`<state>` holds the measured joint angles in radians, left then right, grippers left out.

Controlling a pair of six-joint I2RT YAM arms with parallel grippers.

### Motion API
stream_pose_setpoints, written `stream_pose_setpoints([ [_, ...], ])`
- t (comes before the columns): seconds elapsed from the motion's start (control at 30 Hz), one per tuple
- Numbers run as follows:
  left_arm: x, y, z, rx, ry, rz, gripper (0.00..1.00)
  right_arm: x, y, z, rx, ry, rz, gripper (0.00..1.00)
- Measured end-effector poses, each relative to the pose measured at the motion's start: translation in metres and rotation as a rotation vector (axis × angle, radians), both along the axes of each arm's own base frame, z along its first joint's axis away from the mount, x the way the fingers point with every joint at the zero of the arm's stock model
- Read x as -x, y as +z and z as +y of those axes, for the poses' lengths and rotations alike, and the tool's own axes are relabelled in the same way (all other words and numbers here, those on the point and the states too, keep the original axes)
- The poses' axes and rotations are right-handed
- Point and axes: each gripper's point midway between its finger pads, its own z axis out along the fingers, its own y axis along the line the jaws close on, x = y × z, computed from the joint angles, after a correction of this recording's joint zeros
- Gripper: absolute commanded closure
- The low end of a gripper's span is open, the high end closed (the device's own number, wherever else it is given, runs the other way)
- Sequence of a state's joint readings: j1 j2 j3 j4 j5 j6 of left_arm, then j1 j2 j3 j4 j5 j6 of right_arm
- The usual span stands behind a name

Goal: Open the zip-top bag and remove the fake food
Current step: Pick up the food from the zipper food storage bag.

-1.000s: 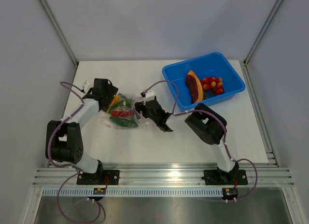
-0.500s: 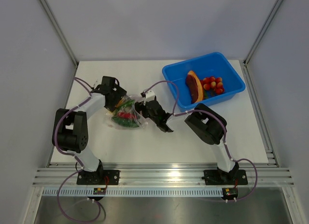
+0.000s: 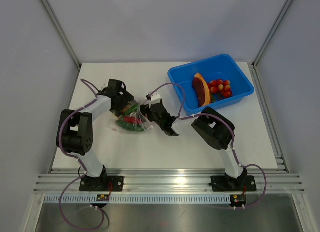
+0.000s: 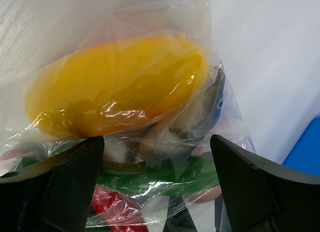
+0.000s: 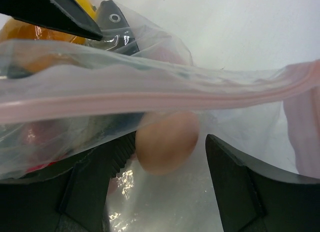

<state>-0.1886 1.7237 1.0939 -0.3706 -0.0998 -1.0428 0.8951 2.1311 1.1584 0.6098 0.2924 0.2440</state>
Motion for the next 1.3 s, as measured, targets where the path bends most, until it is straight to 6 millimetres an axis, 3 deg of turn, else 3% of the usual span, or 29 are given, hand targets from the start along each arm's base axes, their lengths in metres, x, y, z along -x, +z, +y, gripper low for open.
stream_pose_setpoints([
  [0.3, 0.004, -0.002, -0.006, 0.021, -0.019, 0.01, 0.17, -0.002, -0.002, -0.003, 0.009, -0.022, 0.005, 0.24],
  [0.6, 0.017, -0.009, -0.006, 0.028, -0.025, 0.018, 0.18, -0.005, -0.001, -0.004, 0.013, -0.041, -0.001, 0.37],
  [0.8, 0.018, -0.008, -0.009, 0.038, -0.032, 0.018, 0.18, -0.008, -0.007, -0.006, 0.027, -0.056, 0.009, 0.32],
  [1.3, 0.018, -0.008, -0.01, 0.046, -0.029, 0.02, 0.2, -0.01, -0.009, -0.006, 0.03, -0.058, 0.01, 0.51],
])
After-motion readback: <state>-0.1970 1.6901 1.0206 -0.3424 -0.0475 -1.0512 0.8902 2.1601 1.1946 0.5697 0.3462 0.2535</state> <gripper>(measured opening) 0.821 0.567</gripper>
